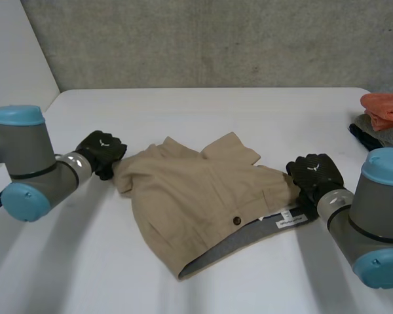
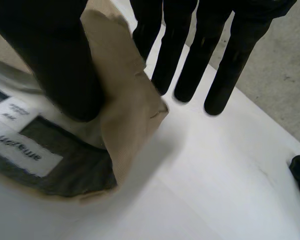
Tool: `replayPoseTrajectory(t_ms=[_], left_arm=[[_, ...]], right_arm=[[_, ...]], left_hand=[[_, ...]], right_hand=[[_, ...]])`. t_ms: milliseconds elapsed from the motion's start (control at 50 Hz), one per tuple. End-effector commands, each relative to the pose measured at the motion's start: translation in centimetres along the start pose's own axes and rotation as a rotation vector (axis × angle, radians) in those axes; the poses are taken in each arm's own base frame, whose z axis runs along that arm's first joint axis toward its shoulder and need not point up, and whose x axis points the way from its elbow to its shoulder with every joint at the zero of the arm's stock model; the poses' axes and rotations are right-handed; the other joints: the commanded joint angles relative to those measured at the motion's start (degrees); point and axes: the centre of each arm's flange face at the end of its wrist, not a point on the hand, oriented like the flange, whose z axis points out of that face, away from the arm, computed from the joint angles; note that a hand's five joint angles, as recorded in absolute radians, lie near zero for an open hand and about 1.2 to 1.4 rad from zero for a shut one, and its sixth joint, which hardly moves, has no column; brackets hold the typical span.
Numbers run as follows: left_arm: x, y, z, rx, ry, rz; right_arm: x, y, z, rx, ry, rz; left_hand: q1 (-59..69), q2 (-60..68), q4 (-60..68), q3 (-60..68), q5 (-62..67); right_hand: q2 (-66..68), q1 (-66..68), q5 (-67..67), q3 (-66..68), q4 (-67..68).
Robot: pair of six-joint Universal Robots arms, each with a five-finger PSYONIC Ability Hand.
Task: Fold the laundry.
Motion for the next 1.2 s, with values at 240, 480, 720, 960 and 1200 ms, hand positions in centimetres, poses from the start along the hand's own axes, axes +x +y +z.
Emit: replayPoseTrajectory(t_ms=[240, 480, 720, 960, 1200], left_arm=[[0.7, -8.3, -7.0, 0.173, -0.237, -0.066], [6.4, -6.7, -8.4, 0.109, -0.156, -0.051], [5.5, -7.2, -8.4, 0.117, -0.186, -0.031], [2.2, -13.5, -12.5, 0.341, -0.234, -0.061], [2.2, -15.6, -13.8, 0.388, -0.2, -0.081]], right_arm=[[4.1, -13.5, 12.3, 0.683, 0.234, -0.124], [2.6, -9.0, 19.3, 0.741, 0.224, -0.141], [7.0, -14.6, 9.6, 0.445, 0.135, 0.165], [-1.1, -10.0, -0.4, 0.007, -0.222, 0.192], [-9.0, -4.6, 1.3, -0.024, -0.262, 0.208]], left_hand=[[17.2, 17.8, 17.8, 18.1, 18.2], [17.2, 17.8, 17.8, 18.1, 18.2], [17.2, 17.8, 17.8, 18.1, 18.2], [17.2, 17.8, 17.8, 18.1, 18.2], [17.2, 17.8, 17.8, 18.1, 18.2]], right_hand=[[24.5, 29.1, 26.2, 24.7, 24.7], [-45.5, -40.9, -43.8, -45.3, -45.3], [-45.5, -40.9, -43.8, -45.3, -45.3], [-40.6, -36.0, -38.9, -40.4, -40.4], [-27.5, -22.9, -25.8, -27.3, -27.3]])
